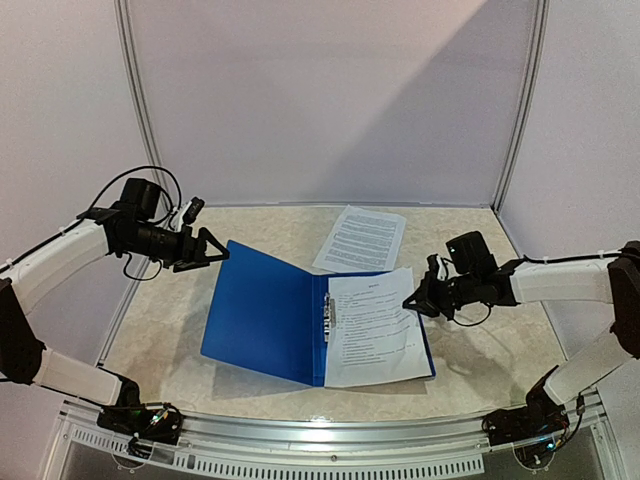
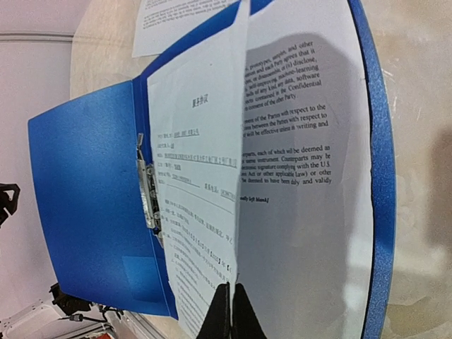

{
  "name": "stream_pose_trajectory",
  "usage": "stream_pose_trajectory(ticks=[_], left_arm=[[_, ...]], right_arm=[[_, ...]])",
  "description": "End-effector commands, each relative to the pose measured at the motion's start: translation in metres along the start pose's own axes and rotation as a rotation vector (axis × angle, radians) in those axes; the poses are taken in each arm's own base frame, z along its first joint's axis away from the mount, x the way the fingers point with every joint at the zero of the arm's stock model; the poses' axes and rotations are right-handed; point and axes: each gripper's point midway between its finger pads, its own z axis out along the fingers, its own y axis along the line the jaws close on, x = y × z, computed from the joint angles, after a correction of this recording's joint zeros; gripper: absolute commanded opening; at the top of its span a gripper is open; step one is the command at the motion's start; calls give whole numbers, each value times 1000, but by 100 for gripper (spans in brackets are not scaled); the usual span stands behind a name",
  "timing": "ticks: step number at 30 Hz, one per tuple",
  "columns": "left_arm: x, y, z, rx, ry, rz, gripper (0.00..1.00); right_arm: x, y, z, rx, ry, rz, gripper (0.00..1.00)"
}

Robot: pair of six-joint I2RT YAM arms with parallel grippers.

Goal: Put the files into the folder

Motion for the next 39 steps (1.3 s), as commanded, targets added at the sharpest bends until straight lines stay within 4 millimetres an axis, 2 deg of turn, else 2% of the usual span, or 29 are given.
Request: stream_pose_trajectory(ticks=[1,7,12,16,22,28,39], left_arm=[[-8,-2,-6,6,-33,20,86],[-8,-2,-6,6,-33,18,86],[-8,-2,-6,6,-35,19,86],[-9,-2,-6,9,-34,19,86],[-8,-3,-6,10,-33,17,86],[-9,-3,-5,12,-30,15,86],[-8,-3,-6,10,-31,18,86]], right_arm=[[-1,3,8,-12,36,-46,0],[-8,8,14,-4,39,-89,0],[-13,1,13,91,55,-149,0],[-14,2,14,90,62,-163,0],[-17,-21,12,186,46,-116,0],[-13,-21,6,195,66,-145,0],[-11,-12,24,133,100,-134,0]])
